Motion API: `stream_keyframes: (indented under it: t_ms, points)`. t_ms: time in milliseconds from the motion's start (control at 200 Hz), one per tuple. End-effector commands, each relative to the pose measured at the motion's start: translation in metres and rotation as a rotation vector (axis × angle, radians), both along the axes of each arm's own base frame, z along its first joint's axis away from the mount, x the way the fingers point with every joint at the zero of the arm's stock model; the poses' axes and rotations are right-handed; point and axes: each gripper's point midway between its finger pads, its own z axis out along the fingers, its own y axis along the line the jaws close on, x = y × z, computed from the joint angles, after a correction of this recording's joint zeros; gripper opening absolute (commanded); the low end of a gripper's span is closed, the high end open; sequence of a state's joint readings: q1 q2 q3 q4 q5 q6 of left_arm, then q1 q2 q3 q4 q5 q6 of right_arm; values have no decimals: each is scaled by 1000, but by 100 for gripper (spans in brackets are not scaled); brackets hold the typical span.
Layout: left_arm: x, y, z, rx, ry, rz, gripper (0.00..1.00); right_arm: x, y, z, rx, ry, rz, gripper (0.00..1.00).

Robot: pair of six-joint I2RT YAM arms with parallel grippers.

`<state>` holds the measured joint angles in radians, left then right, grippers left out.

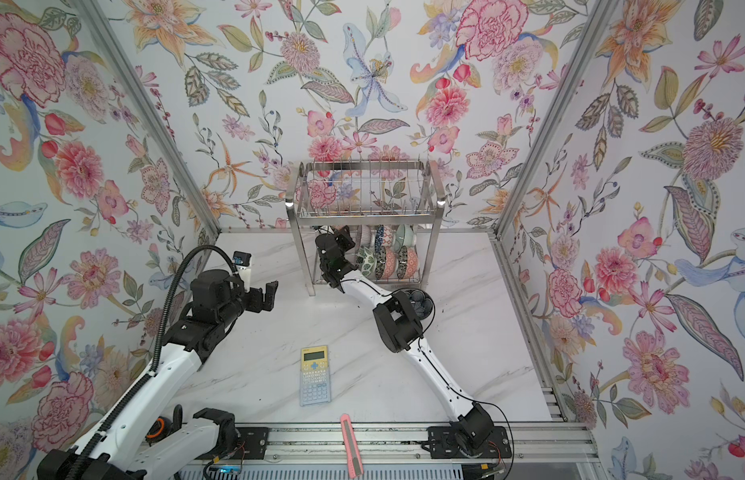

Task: Load the bowls into the dish rack
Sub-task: 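Lower the leaf-print bowl into a rack slot with the right gripper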

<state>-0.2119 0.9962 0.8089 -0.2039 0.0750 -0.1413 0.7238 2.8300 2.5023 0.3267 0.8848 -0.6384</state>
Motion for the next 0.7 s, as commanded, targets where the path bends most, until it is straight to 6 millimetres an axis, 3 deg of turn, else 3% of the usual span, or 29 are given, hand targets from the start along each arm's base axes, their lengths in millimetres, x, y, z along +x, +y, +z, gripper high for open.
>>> stream_keyframes:
  t_ms: [0,455,696]
  points:
    - [0,3,-2,-3,-3,1,99,4,1,-3,15,-6,7,0]
    - [0,2,-3,-6,-1,-1,99,17,-33,-8,-7,-16,-98,0]
    - [1,2,-5,-5,5,0,99,18,-30,-20,-23,15,-74,0]
